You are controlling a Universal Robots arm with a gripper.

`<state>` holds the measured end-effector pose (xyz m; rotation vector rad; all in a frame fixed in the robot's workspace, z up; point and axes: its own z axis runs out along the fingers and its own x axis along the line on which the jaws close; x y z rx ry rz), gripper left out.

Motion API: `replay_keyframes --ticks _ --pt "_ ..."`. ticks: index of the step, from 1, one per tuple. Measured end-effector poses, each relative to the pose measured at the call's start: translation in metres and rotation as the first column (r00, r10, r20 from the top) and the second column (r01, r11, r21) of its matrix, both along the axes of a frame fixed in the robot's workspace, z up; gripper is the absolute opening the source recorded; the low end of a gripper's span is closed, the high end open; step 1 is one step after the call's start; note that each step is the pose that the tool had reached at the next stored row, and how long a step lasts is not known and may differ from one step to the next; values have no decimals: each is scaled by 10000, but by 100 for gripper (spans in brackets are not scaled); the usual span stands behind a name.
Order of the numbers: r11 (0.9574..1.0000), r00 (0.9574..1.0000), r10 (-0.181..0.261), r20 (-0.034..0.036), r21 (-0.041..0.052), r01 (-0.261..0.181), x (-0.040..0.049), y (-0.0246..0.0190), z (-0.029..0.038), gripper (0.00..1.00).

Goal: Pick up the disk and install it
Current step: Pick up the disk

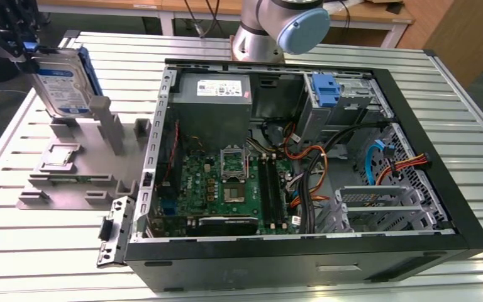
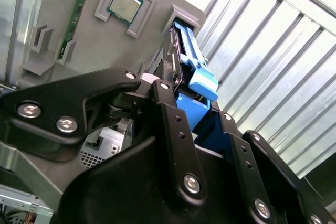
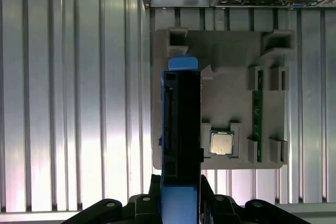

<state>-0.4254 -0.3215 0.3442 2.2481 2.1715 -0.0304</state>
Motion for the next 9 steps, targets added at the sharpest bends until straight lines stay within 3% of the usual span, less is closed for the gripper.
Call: replay_keyframes --ticks 9 --pt "10000 10000 0 0 -25 0 0 0 32 36"
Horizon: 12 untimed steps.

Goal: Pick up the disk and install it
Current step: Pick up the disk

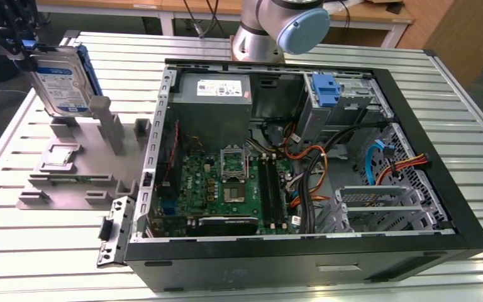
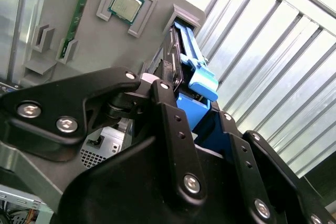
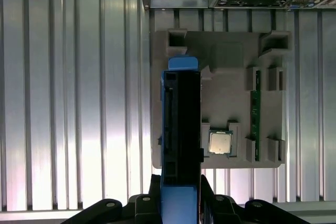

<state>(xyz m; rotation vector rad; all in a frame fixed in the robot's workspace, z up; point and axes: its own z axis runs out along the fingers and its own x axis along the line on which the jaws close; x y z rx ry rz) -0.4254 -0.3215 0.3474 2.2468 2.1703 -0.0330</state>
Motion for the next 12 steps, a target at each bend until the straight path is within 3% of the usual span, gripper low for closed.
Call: replay_keyframes --ticks 12 --pt "10000 10000 0 1 -2 0 0 0 52 36"
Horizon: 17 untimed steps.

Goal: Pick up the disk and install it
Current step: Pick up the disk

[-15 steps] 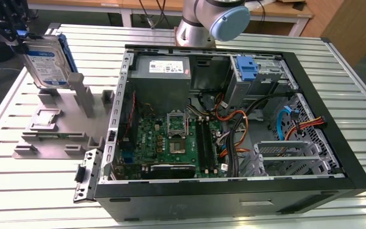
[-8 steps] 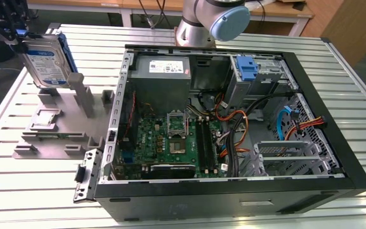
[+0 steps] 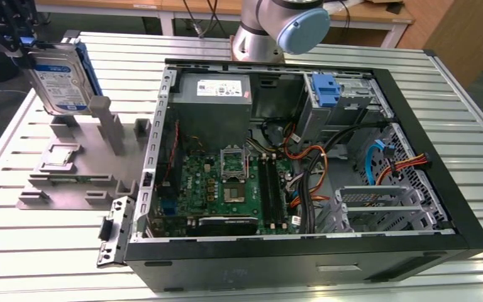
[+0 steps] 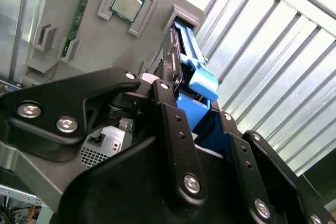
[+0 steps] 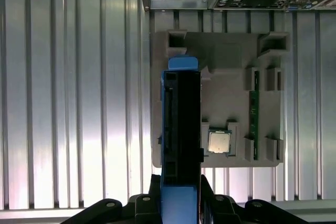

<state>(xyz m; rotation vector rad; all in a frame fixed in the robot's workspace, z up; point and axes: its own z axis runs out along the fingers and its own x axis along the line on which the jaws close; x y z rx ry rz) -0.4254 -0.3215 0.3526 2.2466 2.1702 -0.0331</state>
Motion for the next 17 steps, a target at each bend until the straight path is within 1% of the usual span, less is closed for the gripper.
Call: replay_keyframes --ticks 8,17 --pt "10000 10000 0 -1 -1 0 0 0 38 36" --pt "10000 10000 -1 1 0 1 0 0 64 36"
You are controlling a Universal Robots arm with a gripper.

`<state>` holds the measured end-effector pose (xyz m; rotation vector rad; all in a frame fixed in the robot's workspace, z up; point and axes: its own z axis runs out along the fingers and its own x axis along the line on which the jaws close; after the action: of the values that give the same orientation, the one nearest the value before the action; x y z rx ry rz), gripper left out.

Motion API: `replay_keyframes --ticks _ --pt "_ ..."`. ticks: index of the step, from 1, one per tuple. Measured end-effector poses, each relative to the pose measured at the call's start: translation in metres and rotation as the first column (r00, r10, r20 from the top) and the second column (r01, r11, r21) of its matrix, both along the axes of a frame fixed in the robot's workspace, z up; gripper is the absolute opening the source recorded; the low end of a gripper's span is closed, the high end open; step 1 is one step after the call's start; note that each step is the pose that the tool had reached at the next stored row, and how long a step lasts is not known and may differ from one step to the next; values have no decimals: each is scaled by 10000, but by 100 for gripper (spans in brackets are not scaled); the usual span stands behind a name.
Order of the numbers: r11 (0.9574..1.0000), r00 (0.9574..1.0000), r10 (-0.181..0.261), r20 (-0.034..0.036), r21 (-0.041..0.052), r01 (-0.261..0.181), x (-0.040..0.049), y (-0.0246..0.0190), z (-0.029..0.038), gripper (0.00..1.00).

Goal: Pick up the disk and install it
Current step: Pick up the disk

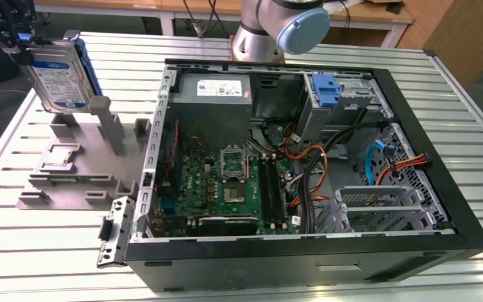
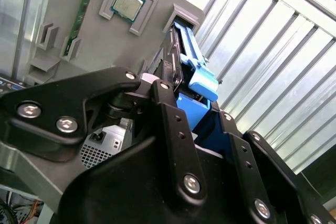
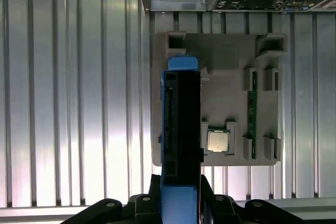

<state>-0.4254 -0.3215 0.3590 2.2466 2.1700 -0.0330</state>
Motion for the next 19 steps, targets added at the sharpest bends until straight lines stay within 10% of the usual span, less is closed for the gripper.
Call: replay_keyframes --ticks 19 --pt "10000 10000 0 0 0 0 0 0 59 36"
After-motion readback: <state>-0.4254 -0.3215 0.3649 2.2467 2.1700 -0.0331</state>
